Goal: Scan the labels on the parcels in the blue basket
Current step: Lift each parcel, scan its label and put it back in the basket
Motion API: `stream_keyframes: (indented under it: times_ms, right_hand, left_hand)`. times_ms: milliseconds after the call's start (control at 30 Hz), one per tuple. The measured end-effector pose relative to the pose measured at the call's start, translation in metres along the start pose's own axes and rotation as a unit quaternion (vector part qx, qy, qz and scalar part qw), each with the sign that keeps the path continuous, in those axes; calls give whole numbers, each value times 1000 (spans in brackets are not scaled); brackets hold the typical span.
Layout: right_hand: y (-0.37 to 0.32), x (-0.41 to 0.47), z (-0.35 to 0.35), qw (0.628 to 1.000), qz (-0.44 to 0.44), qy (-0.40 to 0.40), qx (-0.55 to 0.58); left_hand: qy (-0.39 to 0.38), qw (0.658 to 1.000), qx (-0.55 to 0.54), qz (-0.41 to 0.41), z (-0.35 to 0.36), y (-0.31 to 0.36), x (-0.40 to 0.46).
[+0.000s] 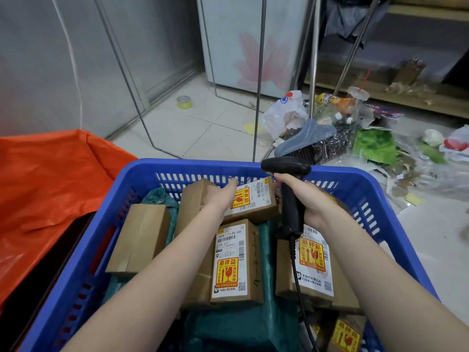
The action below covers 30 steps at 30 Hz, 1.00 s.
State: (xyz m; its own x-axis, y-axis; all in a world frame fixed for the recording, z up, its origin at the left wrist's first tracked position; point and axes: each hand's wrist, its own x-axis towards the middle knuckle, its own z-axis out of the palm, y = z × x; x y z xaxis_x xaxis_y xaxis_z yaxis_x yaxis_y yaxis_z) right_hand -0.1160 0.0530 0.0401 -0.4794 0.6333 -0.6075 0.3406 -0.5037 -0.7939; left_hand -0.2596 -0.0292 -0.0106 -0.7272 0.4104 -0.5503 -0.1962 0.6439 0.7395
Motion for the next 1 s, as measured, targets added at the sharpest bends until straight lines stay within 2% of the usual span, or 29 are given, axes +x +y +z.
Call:
stream_keyframes:
  times_ms: [133,467,633,867,1000]
  right_hand:
    - [-6,-5,-5,1000,-12,8,6]
    - [-37,-55,-7,995,-79,12,62]
    - [-46,-95,-12,985,-124,19,115]
    - [-49,-137,-16,964,-194,43,176]
    - [-48,-160,-20,952,-240,43,186]
  left_hand:
    - [38,999,-13,30,-11,8,-7]
    - [43,998,-15,54,-35,40,-47]
    - [-24,987,-127,101,-58,57,-86]
    - [-56,972,-120,194,-71,48,-137]
    - [-78,968,-166,171,-75,36,-152]
